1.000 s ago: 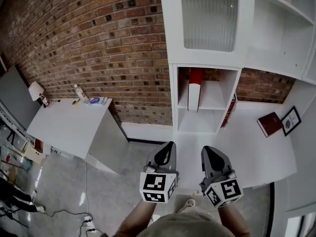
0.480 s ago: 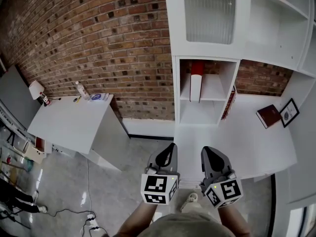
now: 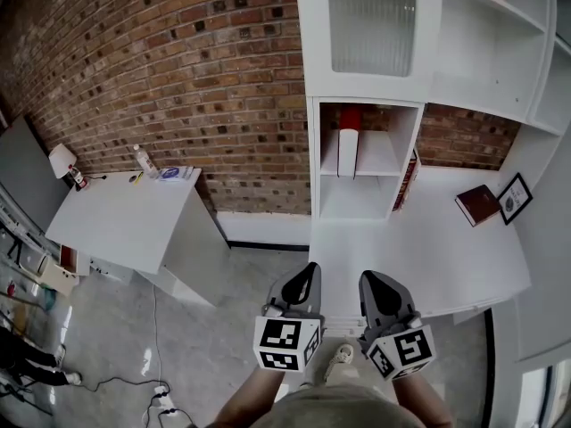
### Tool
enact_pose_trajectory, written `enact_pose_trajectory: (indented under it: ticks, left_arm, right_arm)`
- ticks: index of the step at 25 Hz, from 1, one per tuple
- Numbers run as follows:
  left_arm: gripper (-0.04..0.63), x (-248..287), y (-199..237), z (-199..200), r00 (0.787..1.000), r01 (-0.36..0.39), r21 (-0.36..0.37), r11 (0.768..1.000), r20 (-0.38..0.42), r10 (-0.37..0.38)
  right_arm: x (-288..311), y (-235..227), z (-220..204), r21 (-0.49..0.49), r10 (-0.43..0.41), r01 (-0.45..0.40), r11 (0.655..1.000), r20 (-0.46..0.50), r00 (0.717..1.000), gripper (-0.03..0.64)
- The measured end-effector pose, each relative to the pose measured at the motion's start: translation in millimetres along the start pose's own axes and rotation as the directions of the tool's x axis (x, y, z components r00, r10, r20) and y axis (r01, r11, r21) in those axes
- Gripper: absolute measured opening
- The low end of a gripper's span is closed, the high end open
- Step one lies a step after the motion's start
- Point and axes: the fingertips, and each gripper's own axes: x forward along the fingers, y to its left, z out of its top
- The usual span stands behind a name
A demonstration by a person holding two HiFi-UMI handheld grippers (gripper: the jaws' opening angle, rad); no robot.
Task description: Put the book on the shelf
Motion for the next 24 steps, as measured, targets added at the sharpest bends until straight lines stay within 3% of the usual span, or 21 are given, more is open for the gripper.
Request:
enact_pose_trajectory:
  ticks: [24]
  left_arm:
    - [0.009, -26, -12, 7, 1.000, -0.003, -0.001, 1.000, 0.007, 0.003]
  right_arm:
    - [-20, 16, 6, -0.009, 0.030, -0.030, 1.000, -0.002, 1.000, 0.006]
